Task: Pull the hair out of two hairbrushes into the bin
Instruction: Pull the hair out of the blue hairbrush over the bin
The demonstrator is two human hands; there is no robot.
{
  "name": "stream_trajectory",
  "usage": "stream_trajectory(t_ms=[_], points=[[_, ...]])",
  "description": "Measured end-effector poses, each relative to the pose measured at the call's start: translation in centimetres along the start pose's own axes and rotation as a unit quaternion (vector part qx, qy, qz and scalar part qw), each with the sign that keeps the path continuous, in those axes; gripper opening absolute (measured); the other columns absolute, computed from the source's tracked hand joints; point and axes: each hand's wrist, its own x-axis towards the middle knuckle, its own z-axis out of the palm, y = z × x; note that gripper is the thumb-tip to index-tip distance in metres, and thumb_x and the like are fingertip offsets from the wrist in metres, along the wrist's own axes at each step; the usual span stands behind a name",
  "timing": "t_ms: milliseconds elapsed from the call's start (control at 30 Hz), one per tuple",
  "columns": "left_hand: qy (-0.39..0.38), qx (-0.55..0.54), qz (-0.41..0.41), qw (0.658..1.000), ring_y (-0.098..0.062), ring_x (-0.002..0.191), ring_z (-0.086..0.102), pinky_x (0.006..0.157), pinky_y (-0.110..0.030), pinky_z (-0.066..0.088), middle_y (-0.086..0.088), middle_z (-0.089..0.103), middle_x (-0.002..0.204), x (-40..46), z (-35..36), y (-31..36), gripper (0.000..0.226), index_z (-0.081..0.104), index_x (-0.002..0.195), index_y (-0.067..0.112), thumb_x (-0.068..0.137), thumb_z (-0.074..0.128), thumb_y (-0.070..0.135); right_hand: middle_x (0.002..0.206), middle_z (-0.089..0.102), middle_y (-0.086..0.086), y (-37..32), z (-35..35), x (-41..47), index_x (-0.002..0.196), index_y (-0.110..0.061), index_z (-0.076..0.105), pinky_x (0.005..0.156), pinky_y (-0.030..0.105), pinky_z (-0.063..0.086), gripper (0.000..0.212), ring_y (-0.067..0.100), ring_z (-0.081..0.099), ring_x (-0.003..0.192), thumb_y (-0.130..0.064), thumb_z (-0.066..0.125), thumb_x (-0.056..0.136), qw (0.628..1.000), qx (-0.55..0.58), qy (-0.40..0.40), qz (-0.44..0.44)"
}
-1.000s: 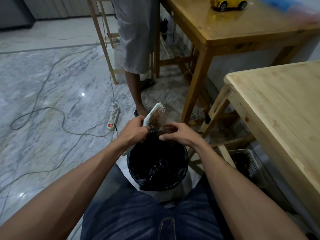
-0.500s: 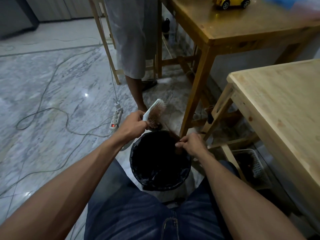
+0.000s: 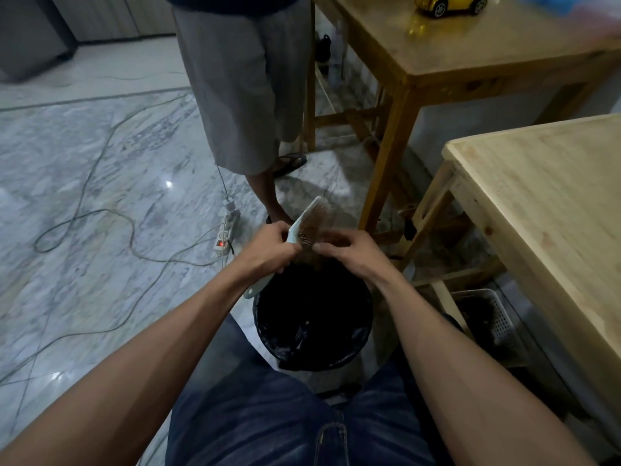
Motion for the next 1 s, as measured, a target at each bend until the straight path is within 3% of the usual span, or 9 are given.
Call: stream_trajectory(t_ms=[100,233,400,433,567,600,767,900,1000], points=[[0.001,0.023,0.013,1.0,-0.02,0.053,0.061,0.051,-0.031,0.05,-0.006,0.063,0.062,-0.1,-0.1,0.4,0.009,0.06,0.085,0.014,0.08,0.064,0.009,0.09,0.077,-0.012,-0.4,0.3,0.2,0.095,-0.027,0.08,0.083,0.024,0.052,0.007,0.003,0.07,0.088,-0.029,0.078,0.089,0.999,-0.022,0.035,-0.016],[0.043,0.001,-0.002,0.999,-0.016,0.047,0.058,0.048,-0.027,0.046,-0.006,0.062,0.058,0.3,-1.1,0.3,0.011,0.063,0.078,0.014,0.081,0.064,0.004,0.077,0.072,-0.008,1.0,-0.2,0.0,0.087,-0.018,0.082,0.066,0.024,0.043,0.012,0.005,0.063,0.072,-0.028,0.076,0.091,0.988,-0.136,0.068,0.007],[0.032,-0.012,0.009,0.999,-0.018,0.047,0.058,0.052,-0.028,0.049,-0.01,0.064,0.057,0.3,-1.6,-0.3,0.01,0.066,0.079,0.011,0.081,0.062,0.002,0.091,0.072,-0.006,2.2,-0.8,-0.7,0.092,-0.024,0.077,0.067,0.022,0.044,0.007,0.012,0.067,0.087,-0.029,0.073,0.094,0.985,-0.146,0.026,0.09],[0.022,-0.012,0.01,1.0,-0.017,0.049,0.061,0.053,-0.029,0.051,-0.011,0.066,0.061,0.4,-1.5,-0.5,0.008,0.066,0.085,0.01,0.083,0.063,0.002,0.097,0.071,-0.006,1.9,-0.8,-0.6,0.102,-0.022,0.076,0.071,0.022,0.045,0.012,0.011,0.066,0.093,-0.031,0.075,0.093,0.987,-0.134,0.023,0.087],[-0.022,-0.028,0.014,0.999,-0.019,0.059,0.068,0.06,-0.038,0.059,-0.01,0.072,0.085,0.7,-0.6,-1.5,0.021,0.06,0.106,0.008,0.087,0.067,0.007,0.131,0.06,-0.002,0.2,-0.3,-0.2,0.145,-0.02,0.053,0.101,0.036,0.051,0.073,0.017,0.061,0.119,-0.033,0.085,0.081,0.998,-0.013,-0.005,0.061],[-0.027,-0.024,0.018,0.999,-0.021,0.06,0.068,0.059,-0.038,0.058,-0.01,0.071,0.088,0.8,-0.4,-1.6,0.022,0.057,0.106,0.011,0.087,0.067,0.008,0.131,0.062,-0.002,-0.2,-0.3,-0.2,0.143,-0.021,0.054,0.102,0.038,0.052,0.07,0.018,0.062,0.118,-0.033,0.085,0.081,0.999,0.002,-0.002,0.043],[-0.022,0.028,0.022,0.999,-0.016,0.061,0.062,0.056,-0.034,0.054,-0.007,0.068,0.094,1.2,-0.4,-2.0,0.026,0.053,0.11,0.018,0.088,0.067,0.022,0.097,0.077,-0.007,-0.7,0.3,0.1,0.098,-0.025,0.079,0.089,0.033,0.056,0.009,0.009,0.071,0.095,-0.023,0.077,0.09,0.998,-0.034,0.039,-0.026],[0.001,0.103,0.025,0.994,-0.019,0.089,0.06,0.078,-0.039,0.053,-0.006,0.065,0.107,0.9,-1.0,-1.8,0.028,0.053,0.114,0.02,0.089,0.061,0.029,0.084,0.071,-0.011,-0.6,0.7,-0.2,0.097,-0.021,0.081,0.067,0.013,0.042,0.009,-0.005,0.06,0.077,-0.026,0.075,0.092,0.993,-0.089,0.08,-0.015],[-0.001,0.052,0.012,0.999,-0.02,0.086,0.062,0.072,-0.039,0.052,-0.007,0.068,0.103,0.5,-1.1,-2.3,0.026,0.052,0.108,0.026,0.085,0.061,0.035,0.087,0.072,-0.005,0.2,0.8,-0.4,0.097,-0.018,0.081,0.069,0.021,0.043,0.013,0.007,0.063,0.082,-0.029,0.074,0.093,0.987,-0.134,0.088,0.016]])
